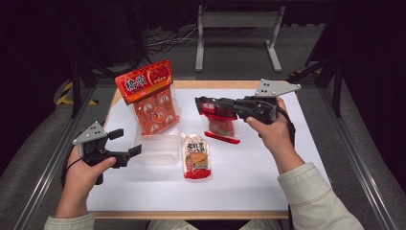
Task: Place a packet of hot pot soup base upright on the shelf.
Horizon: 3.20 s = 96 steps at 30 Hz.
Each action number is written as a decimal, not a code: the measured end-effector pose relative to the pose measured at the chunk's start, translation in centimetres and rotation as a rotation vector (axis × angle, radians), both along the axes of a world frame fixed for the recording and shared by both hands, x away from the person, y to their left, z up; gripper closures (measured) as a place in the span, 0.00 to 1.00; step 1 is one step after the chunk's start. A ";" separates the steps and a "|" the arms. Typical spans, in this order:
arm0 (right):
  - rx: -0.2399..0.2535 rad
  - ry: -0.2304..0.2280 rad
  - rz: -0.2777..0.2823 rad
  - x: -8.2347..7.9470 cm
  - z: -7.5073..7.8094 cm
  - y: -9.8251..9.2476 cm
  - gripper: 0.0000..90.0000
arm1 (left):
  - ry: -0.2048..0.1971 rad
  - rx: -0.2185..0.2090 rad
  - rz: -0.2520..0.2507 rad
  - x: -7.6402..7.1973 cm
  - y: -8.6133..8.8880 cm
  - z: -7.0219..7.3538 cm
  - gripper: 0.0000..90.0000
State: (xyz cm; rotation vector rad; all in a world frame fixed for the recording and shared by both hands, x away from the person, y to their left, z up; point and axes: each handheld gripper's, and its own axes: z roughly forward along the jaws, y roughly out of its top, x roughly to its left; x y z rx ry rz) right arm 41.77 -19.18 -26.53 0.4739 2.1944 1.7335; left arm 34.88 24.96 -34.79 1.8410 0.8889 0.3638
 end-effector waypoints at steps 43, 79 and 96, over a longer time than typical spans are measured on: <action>-0.042 -0.050 0.199 3.7 0.3 11.4 0.99 | 0.005 0.000 0.036 0.0 1.6 0.0 0.05; -0.067 -0.058 0.306 5.9 -3.4 16.7 0.99 | 0.006 -0.006 0.080 -2.0 3.1 -0.2 0.06; -0.086 -0.041 0.301 6.0 -5.1 18.1 0.98 | 0.007 -0.004 0.066 -1.7 2.7 -0.2 0.06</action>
